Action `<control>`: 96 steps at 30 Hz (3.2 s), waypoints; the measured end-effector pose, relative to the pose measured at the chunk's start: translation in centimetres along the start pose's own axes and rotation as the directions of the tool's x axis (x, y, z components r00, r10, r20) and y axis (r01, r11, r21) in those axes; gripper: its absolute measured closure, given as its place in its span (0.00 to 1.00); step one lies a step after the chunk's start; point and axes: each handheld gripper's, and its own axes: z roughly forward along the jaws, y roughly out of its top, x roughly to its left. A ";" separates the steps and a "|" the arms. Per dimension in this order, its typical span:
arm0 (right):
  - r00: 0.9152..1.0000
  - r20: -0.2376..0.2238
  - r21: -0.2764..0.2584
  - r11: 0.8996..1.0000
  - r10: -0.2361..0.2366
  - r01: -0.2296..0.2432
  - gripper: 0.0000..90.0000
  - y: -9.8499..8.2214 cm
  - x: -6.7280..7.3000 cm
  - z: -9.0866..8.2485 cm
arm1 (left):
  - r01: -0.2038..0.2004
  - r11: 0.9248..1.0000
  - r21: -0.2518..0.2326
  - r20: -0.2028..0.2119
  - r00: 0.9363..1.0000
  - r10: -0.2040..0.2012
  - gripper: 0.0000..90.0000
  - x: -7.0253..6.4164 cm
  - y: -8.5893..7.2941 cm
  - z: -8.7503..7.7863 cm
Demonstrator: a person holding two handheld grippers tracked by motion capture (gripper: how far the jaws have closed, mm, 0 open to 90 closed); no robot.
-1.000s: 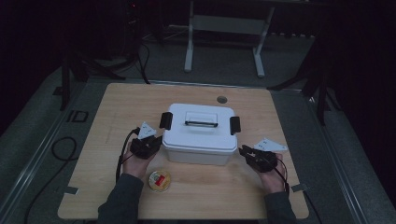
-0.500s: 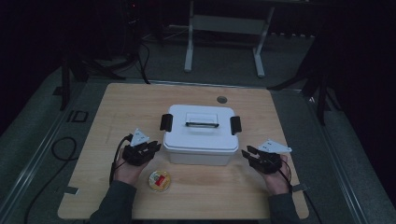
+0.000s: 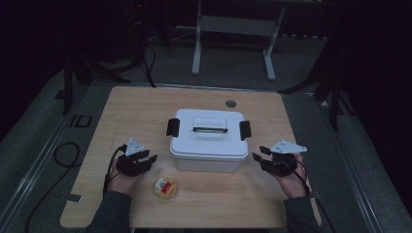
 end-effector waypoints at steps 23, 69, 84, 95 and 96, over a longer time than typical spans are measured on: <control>0.923 -0.160 0.068 0.929 -0.350 0.364 0.58 7.5 -2.9 -3.5 | 0.006 1.000 0.018 -0.001 1.000 -0.006 0.65 0.1 -0.2 0.2; 0.771 -0.331 0.235 0.743 -0.544 0.626 0.59 18.0 -3.0 -1.6 | 0.007 0.999 0.051 0.000 1.000 -0.007 0.63 0.1 -0.4 1.0; 0.713 -0.375 0.238 0.681 -0.593 0.692 0.58 19.8 -0.5 0.1 | 0.007 0.999 0.053 -0.001 1.000 -0.007 0.63 0.2 -0.4 0.9; 0.696 -0.392 0.248 0.660 -0.601 0.709 0.57 20.5 0.5 0.8 | 0.006 0.998 0.057 -0.002 1.000 -0.006 0.62 0.2 -0.4 1.0; 0.691 -0.400 0.255 0.651 -0.602 0.715 0.57 20.6 0.7 1.0 | 0.005 0.998 0.057 -0.001 1.000 -0.005 0.62 0.2 -0.4 1.0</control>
